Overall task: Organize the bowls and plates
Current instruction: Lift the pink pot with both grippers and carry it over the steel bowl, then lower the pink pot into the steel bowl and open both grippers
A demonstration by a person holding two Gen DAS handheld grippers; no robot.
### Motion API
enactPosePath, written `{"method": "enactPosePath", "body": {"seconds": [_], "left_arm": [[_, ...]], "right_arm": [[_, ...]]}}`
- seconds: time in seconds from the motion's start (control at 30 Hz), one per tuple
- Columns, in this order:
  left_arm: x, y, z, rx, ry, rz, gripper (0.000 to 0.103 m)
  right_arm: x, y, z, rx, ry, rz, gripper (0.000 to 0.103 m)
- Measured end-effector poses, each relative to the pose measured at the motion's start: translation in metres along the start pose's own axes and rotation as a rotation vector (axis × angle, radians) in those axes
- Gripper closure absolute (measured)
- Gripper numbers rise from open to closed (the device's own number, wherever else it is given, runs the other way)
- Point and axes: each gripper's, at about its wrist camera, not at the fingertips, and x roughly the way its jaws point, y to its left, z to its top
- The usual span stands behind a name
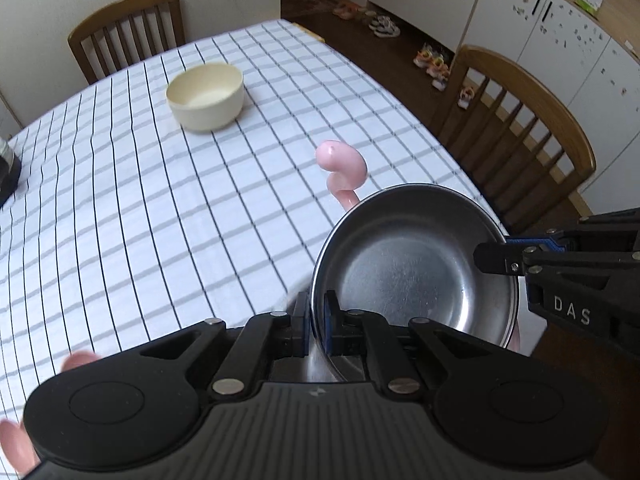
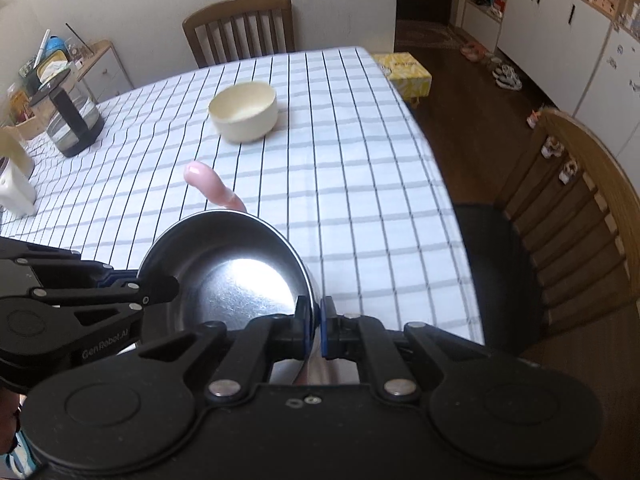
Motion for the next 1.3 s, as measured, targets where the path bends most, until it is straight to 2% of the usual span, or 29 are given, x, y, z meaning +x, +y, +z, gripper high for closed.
{"method": "enactPosePath", "body": {"seconds": [0.27,0.5,1.3], "left_arm": [[0.006,0.001,-0.036,0.010,0.047,-0.002,0.097],[0.021,-0.001,-0.044,0.038,0.072,0.005,0.097],[0.047,0.002,-0.038,0.085,0.094,0.001,0.097]], "right_arm": [[0.006,0.015,-0.040,0.037,0.048,-0.006,0.097],[0.017,0.018,-0.057,0.070,0.083,-0.014,0.097],[0.047,0.011,-0.059,0.111,0.149,0.003,0.097]]}}
